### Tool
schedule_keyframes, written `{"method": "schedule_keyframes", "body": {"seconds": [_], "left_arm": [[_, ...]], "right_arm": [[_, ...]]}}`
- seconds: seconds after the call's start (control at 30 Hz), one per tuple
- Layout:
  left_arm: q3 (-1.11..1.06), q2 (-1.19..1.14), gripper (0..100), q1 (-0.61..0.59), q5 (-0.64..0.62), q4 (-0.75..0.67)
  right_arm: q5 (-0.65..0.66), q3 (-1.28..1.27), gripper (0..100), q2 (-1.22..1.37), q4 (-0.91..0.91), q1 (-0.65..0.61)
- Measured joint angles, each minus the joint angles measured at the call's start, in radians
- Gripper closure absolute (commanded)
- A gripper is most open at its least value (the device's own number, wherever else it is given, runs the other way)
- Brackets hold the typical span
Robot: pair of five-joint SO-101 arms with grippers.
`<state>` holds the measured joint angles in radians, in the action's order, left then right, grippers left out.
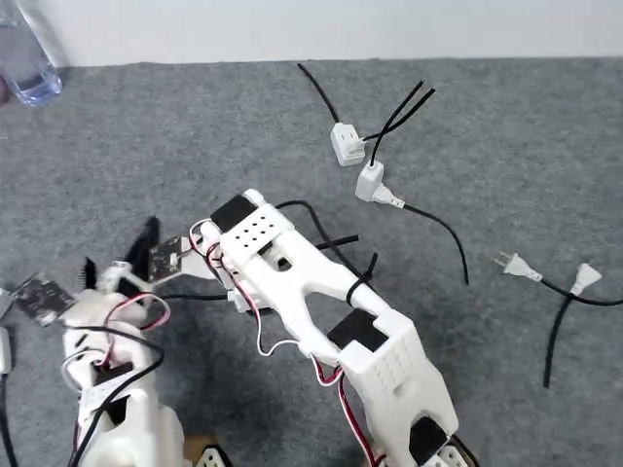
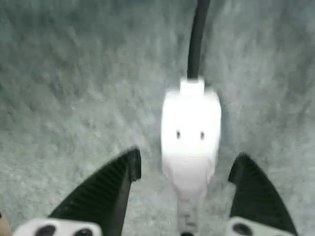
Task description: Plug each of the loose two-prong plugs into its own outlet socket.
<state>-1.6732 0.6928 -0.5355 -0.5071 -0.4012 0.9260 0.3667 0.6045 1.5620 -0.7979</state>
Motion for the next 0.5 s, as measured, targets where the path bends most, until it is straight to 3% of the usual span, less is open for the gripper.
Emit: {"method": "schedule_keyframes", "body": {"seconds": [0.27, 0.5], "left_arm": [[0.000, 0.000, 54, -0.157, -0.089, -0.132], [0.000, 0.000, 54, -0.210, -0.094, -0.147]], "right_arm": [[-0.005, -0.002, 71.7, 0.000, 0.000, -0.002], [-0.005, -0.002, 71.7, 0.000, 0.000, -0.002]]}}
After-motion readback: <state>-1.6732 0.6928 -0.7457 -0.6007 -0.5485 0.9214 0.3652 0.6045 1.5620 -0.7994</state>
